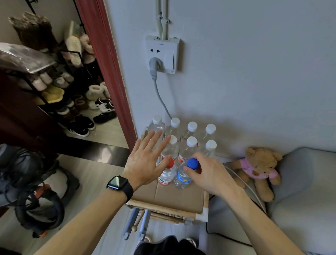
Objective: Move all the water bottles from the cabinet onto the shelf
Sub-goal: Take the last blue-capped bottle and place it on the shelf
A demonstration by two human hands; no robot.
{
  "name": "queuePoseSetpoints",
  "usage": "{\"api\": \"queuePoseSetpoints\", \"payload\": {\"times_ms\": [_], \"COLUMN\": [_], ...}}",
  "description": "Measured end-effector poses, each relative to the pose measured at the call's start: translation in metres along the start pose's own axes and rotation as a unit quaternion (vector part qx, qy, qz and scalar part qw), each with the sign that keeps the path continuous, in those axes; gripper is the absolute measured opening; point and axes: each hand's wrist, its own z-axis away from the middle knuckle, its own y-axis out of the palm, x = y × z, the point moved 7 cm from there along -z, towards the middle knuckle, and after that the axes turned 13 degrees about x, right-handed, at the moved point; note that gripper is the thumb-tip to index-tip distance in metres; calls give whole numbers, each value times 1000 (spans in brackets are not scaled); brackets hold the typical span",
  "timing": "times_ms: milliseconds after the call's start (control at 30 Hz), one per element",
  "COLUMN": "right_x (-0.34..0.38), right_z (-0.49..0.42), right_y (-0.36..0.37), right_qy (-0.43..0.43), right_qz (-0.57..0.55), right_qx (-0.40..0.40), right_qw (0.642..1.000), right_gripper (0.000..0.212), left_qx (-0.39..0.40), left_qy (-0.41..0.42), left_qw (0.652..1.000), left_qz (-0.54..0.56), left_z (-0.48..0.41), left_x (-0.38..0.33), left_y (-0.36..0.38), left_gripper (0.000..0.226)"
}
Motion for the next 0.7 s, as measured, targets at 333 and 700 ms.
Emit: {"api": "queuePoseSetpoints", "payload": {"times_ms": [333, 700], "right_x": [-1, -6], "right_z": [0, 1], "right_y": [1, 11], "right_qy": [-21, -8], "right_qz": [-6, -11], "right_qx": [3, -27], "right_qw": [1000, 1000], "right_gripper": [22, 30], "left_qx": [11, 7], "left_qy": [-8, 10], "left_qw": [1000, 998], "left_qz": [-19, -61], "left_z": [-1, -17], "left_x": [0, -14], "left_y": [-1, -3], "left_gripper": [65, 67]}}
